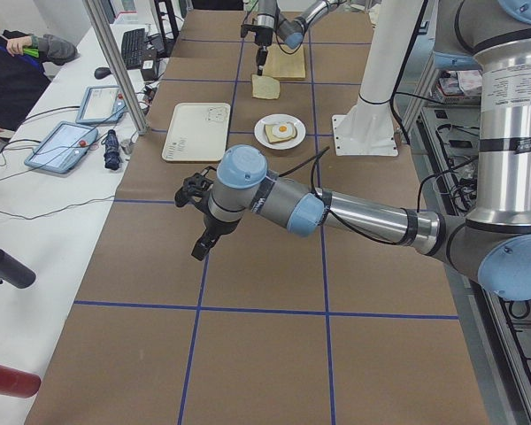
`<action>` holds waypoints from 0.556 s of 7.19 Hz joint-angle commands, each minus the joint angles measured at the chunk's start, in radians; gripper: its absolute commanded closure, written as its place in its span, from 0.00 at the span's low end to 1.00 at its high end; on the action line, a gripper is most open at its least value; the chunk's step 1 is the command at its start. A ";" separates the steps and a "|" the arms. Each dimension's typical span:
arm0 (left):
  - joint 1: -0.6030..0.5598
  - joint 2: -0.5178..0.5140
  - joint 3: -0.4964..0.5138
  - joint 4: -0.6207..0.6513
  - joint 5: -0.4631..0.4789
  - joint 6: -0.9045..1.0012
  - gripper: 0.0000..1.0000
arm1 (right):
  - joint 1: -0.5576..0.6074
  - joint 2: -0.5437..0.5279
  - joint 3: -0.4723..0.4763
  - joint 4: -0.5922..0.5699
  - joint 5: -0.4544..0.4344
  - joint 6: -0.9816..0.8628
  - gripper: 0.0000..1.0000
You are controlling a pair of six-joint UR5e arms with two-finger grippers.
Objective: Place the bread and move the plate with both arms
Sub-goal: 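Carry the bread with the right gripper over the egg toast plate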
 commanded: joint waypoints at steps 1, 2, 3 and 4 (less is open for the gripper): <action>0.000 0.000 0.005 0.000 0.000 -0.003 0.01 | -0.183 0.106 0.039 -0.135 -0.220 0.081 1.00; 0.000 -0.001 0.007 0.000 0.000 -0.003 0.01 | -0.260 0.128 0.027 -0.170 -0.316 0.070 1.00; 0.000 -0.002 0.005 0.000 -0.002 -0.004 0.01 | -0.280 0.128 0.015 -0.175 -0.345 0.059 1.00; 0.000 -0.002 0.007 0.000 0.000 -0.004 0.01 | -0.280 0.116 -0.007 -0.176 -0.345 0.012 1.00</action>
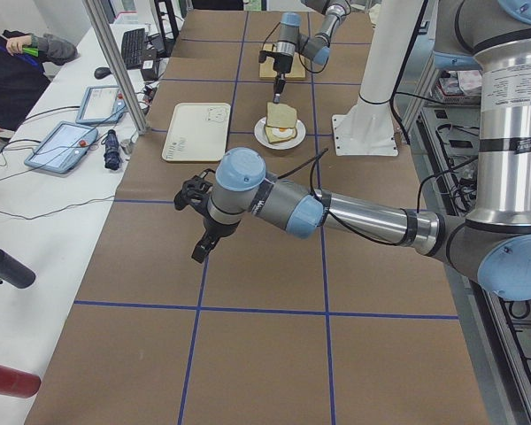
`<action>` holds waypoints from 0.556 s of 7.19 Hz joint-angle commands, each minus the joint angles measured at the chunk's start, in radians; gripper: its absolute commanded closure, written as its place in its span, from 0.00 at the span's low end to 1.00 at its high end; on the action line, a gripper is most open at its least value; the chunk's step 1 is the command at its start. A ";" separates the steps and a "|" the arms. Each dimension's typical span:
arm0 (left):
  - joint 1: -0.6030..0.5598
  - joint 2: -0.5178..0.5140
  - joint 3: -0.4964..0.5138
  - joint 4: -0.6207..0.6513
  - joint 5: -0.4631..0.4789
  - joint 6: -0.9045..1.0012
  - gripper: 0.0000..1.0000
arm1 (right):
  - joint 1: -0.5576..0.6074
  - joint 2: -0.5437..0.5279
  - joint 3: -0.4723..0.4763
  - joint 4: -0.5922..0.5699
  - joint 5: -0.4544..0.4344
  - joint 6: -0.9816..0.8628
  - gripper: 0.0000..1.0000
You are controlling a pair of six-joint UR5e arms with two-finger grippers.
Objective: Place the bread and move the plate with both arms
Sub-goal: 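Carry the bread with the right gripper over the egg toast plate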
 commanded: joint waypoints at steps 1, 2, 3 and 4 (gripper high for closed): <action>0.000 0.000 -0.001 0.000 0.001 -0.002 0.01 | -0.024 -0.009 -0.047 -0.003 -0.025 -0.073 1.00; 0.000 0.000 0.001 0.000 0.001 -0.002 0.01 | -0.024 -0.009 -0.073 0.000 -0.027 -0.076 1.00; 0.000 0.001 -0.001 0.000 0.001 -0.002 0.01 | -0.025 -0.005 -0.092 0.000 -0.030 -0.093 1.00; 0.000 0.001 0.001 0.000 0.001 -0.002 0.01 | -0.025 -0.008 -0.107 0.000 -0.030 -0.094 1.00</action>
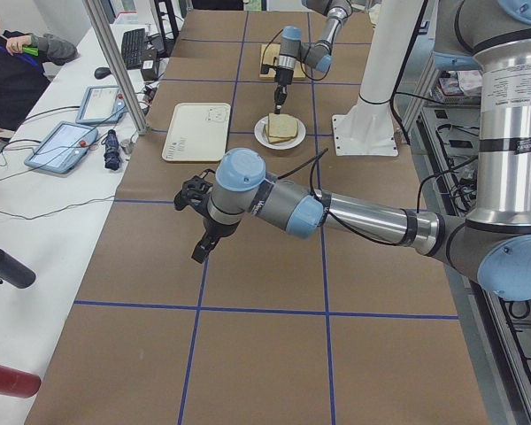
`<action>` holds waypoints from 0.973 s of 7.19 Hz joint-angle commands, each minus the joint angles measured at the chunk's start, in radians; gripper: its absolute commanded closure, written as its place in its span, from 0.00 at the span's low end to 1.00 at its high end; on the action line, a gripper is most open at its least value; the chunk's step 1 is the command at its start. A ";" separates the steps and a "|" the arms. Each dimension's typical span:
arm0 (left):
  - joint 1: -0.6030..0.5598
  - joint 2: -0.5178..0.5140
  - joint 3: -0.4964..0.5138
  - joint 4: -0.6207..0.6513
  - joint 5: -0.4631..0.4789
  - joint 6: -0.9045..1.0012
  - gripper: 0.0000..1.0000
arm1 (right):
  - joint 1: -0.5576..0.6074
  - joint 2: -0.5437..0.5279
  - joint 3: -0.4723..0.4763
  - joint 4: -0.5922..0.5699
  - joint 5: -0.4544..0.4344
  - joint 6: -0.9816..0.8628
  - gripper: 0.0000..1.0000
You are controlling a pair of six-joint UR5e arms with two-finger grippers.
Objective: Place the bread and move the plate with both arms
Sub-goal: 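Lower the bread onto the egg toast and open the right gripper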
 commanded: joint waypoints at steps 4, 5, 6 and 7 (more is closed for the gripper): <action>0.000 0.001 -0.001 0.000 -0.001 -0.006 0.01 | -0.001 0.002 -0.041 0.005 -0.040 -0.091 1.00; 0.000 0.001 -0.002 0.000 -0.001 -0.015 0.01 | 0.004 0.004 -0.041 0.004 -0.040 -0.087 0.57; 0.000 0.001 -0.001 0.000 -0.001 -0.015 0.01 | 0.034 0.008 -0.032 0.001 -0.041 -0.057 0.01; 0.000 0.001 -0.001 0.000 -0.001 -0.015 0.01 | 0.106 0.008 -0.028 -0.015 -0.005 -0.011 0.00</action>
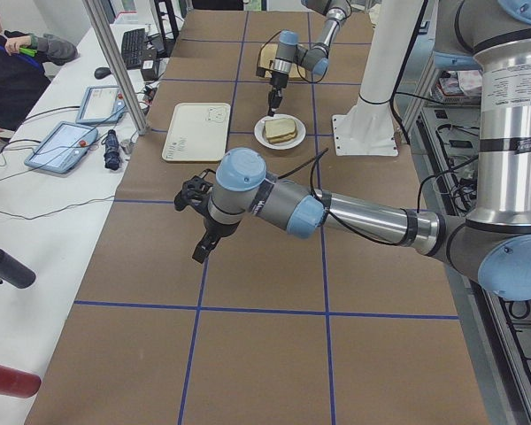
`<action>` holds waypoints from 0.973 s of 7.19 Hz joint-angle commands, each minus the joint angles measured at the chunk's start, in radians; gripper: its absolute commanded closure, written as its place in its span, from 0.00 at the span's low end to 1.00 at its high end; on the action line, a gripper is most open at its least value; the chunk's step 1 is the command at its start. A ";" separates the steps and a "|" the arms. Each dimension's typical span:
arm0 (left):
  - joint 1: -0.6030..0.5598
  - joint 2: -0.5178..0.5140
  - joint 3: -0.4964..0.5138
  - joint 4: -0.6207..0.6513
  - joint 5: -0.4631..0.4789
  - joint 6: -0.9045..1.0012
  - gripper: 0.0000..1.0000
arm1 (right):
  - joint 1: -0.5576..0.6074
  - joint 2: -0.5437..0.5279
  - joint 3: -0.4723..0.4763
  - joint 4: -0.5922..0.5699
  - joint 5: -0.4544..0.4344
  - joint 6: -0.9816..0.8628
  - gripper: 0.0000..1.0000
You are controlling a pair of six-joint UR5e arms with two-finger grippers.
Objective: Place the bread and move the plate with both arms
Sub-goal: 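Lower the bread onto the egg toast and open the right gripper, then withdraw the right arm toward its rest pose while the left arm moves in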
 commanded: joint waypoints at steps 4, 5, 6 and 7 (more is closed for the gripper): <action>0.009 -0.014 -0.016 -0.017 0.000 -0.062 0.01 | 0.491 -0.104 0.028 -0.272 0.383 -0.141 0.00; 0.052 -0.046 -0.013 -0.047 0.000 -0.107 0.01 | 0.574 -0.113 0.029 -0.441 0.409 -0.403 0.00; 0.098 -0.079 -0.018 -0.051 -0.003 -0.201 0.01 | 0.656 -0.162 0.028 -0.535 0.432 -0.600 0.00; 0.168 -0.084 -0.020 -0.119 -0.040 -0.333 0.01 | 0.744 -0.255 0.028 -0.559 0.446 -0.763 0.00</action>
